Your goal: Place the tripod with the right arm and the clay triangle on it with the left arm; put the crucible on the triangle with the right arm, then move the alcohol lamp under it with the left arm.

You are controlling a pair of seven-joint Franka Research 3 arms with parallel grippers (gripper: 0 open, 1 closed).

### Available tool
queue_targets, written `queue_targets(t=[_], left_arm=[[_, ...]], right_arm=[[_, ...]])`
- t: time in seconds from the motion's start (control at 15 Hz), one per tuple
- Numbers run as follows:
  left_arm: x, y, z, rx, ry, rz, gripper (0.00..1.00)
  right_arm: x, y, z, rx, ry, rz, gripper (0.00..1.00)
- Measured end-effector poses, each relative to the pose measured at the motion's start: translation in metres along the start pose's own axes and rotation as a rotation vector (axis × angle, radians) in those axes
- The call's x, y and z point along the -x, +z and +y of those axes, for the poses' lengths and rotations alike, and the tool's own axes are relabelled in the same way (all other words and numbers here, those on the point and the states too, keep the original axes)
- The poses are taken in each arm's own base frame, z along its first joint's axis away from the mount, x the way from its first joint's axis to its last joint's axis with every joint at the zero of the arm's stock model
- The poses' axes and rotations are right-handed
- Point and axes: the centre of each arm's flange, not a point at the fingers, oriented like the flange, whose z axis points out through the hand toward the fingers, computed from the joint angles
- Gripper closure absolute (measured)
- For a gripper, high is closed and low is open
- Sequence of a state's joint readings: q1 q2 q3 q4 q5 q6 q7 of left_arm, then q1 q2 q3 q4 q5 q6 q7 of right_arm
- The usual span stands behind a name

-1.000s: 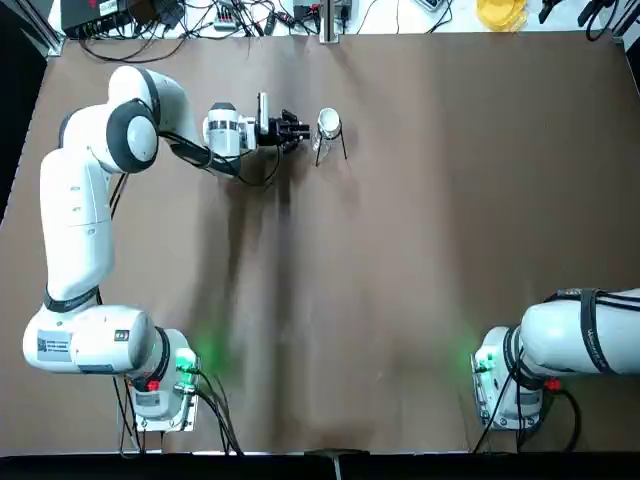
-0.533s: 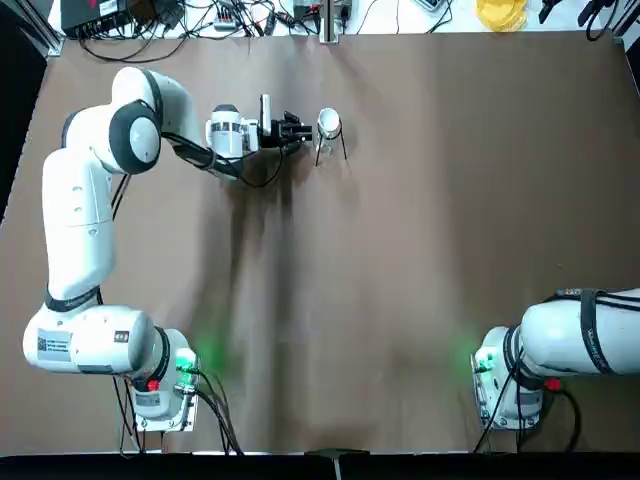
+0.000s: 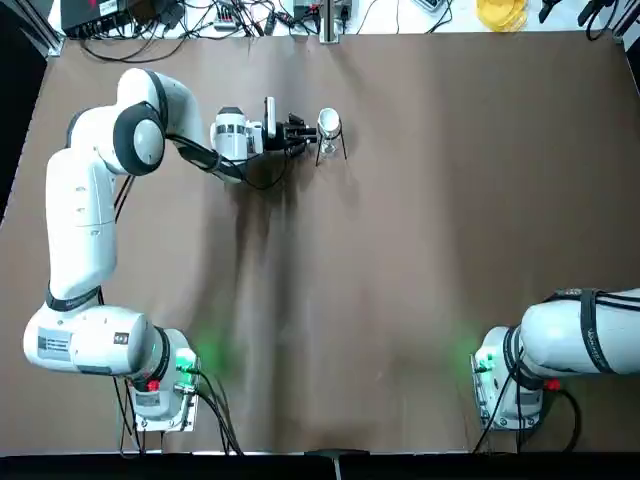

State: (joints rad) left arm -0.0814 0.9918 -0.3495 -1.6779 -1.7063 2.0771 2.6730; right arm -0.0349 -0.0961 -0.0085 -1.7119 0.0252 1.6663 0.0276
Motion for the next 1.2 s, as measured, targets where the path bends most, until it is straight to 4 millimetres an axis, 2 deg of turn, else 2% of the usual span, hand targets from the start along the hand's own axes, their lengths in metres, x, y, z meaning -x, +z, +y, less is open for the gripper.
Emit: queue_targets(t=[0.33, 0.47, 0.6, 0.87, 0.93, 1.2], left_arm=[[0.001, -0.002, -0.001, -0.003, -0.001, -0.001, 0.69], [0.001, -0.009, -0.005, -0.015, -0.003, -0.003, 0.53], [0.002, -0.021, -0.013, -0.038, -0.009, -0.004, 0.5], [-0.012, -0.06, -0.039, -0.063, 0.003, -0.023, 0.15], [-0.031, -0.084, -0.057, -0.064, 0.006, -0.042, 0.01], [-0.075, -0.136, -0.086, -0.064, -0.013, -0.107, 0.01]], right_arm=[[0.0, 0.0, 0.0, 0.0, 0.0, 0.001, 0.0], [0.0, 0.0, 0.0, 0.0, 0.0, 0.002, 0.0], [0.0, 0.0, 0.0, 0.0, 0.0, 0.003, 0.0], [0.0, 0.0, 0.0, 0.0, 0.0, 0.003, 0.0], [0.0, 0.0, 0.0, 0.0, -0.001, 0.003, 0.0], [0.0, 0.0, -0.001, 0.0, -0.002, 0.003, 0.0]])
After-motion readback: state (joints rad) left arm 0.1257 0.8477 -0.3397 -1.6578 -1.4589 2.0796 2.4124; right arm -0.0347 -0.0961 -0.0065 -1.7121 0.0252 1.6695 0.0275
